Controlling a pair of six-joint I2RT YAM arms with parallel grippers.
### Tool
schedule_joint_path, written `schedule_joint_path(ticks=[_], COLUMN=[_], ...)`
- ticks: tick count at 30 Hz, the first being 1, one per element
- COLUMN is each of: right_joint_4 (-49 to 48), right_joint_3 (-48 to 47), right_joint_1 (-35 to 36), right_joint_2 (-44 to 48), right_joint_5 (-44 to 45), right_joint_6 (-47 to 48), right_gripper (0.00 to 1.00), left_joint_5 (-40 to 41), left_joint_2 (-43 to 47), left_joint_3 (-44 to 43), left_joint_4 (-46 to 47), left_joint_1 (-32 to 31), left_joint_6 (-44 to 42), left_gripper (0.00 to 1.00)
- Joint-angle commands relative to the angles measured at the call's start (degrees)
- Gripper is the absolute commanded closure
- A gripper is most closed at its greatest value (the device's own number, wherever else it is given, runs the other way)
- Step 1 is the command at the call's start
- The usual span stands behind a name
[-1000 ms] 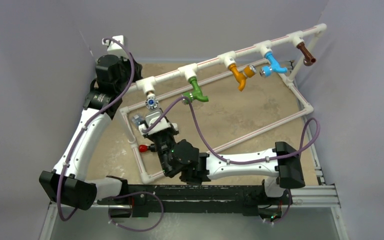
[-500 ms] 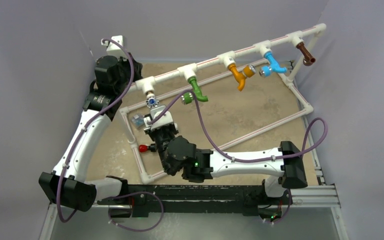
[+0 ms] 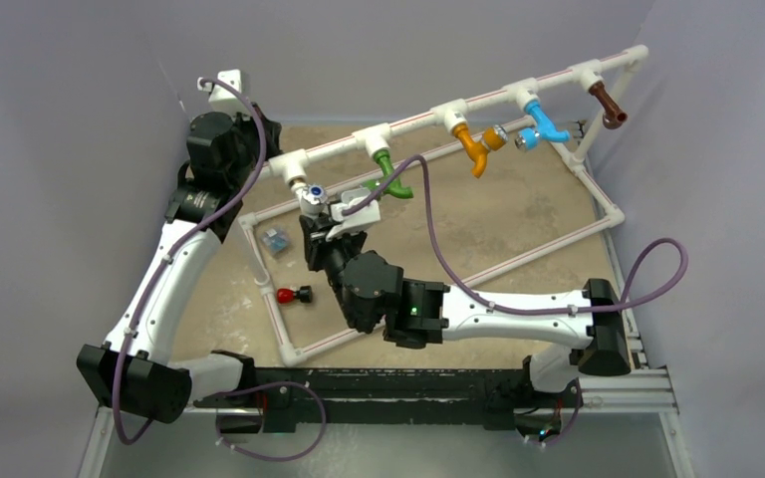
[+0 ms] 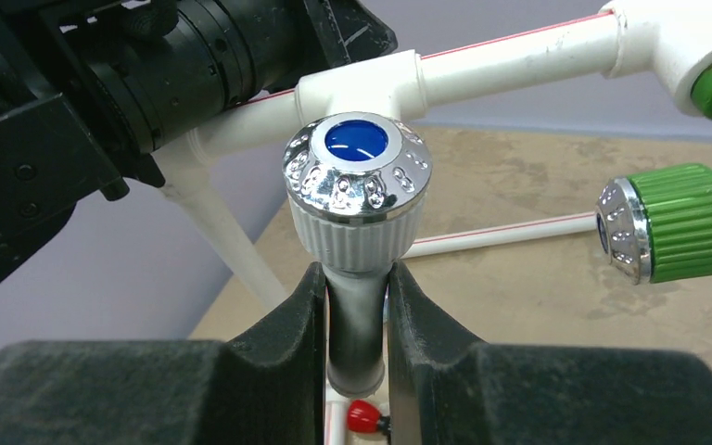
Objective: Install the water faucets
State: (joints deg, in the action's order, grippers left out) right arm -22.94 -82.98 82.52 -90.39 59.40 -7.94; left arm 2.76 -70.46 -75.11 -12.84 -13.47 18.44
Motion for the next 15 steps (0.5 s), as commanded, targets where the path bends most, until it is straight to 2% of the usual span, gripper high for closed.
schedule_joint_path(ticks=[1,6,15], right_joint_4=[-4.5,-3.5,-4.9], right_joint_3=[1.2,4.1,9.4], right_joint_1=[-4.6,-6.7,-10.3], right_joint_2=[1.7,4.1,7.1], right_joint_5=[-7.4,-12.0,-18.8], right_joint_6=[-14.3,-29.2,-48.8], right_gripper=[1.00,1.00,1.00], left_joint_5=[-4.0,-4.2,-4.6], left_joint_2=[1.1,1.3,1.6], left_joint_3=[3.2,3.4,3.8], left_joint_4=[-10.3,-10.2,-10.1], left_joint_1=[-1.3,-1.3,-1.3], left_joint_6=[-0.2,-0.2,-0.1], left_gripper=[1.00,1.00,1.00])
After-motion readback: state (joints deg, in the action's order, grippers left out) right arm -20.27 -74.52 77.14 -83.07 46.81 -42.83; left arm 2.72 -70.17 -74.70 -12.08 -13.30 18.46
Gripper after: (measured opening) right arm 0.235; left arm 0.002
